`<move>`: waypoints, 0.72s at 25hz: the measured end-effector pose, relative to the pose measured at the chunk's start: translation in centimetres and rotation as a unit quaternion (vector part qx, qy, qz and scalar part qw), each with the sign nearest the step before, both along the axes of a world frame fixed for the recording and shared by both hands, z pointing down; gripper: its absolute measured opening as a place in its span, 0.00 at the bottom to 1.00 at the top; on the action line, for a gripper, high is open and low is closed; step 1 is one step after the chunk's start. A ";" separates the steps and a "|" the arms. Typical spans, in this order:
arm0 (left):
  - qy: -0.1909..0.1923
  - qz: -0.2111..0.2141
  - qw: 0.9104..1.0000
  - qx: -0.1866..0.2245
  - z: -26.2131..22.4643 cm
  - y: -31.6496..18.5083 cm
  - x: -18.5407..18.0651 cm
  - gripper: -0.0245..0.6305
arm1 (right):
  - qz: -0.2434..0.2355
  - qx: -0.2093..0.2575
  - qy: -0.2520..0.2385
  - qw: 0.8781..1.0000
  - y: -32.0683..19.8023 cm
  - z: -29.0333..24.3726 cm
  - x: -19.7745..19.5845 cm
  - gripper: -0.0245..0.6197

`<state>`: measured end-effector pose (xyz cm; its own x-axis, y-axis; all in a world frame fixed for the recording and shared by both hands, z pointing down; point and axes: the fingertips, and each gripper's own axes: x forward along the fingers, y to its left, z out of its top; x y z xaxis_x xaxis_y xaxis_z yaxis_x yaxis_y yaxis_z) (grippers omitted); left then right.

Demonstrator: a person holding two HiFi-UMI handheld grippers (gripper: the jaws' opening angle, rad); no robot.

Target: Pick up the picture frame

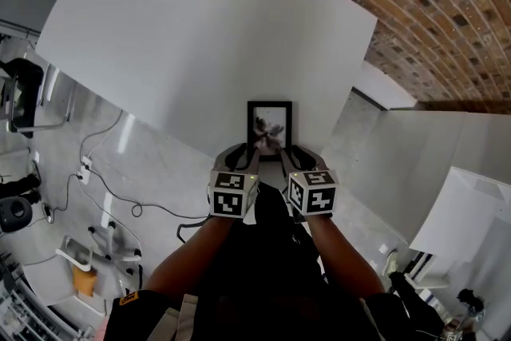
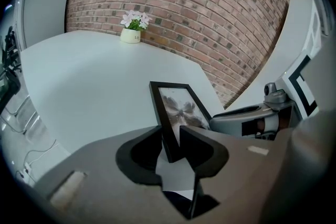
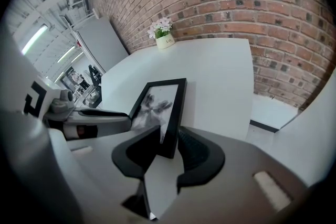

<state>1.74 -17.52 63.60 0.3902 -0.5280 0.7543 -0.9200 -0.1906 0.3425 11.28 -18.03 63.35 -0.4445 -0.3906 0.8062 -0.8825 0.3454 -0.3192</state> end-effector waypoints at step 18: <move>0.032 -0.018 0.999 -0.014 0.0 -0.3 0.1 0.19 | 0.022 -0.004 -0.014 1.000 -0.2 -0.3 -0.2 0.18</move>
<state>1.87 -17.78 63.59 0.4186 -0.5222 0.7430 -0.9024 -0.1473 0.4049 11.12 -18.20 63.03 -0.4490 -0.4046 0.7967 -0.8878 0.3031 -0.3464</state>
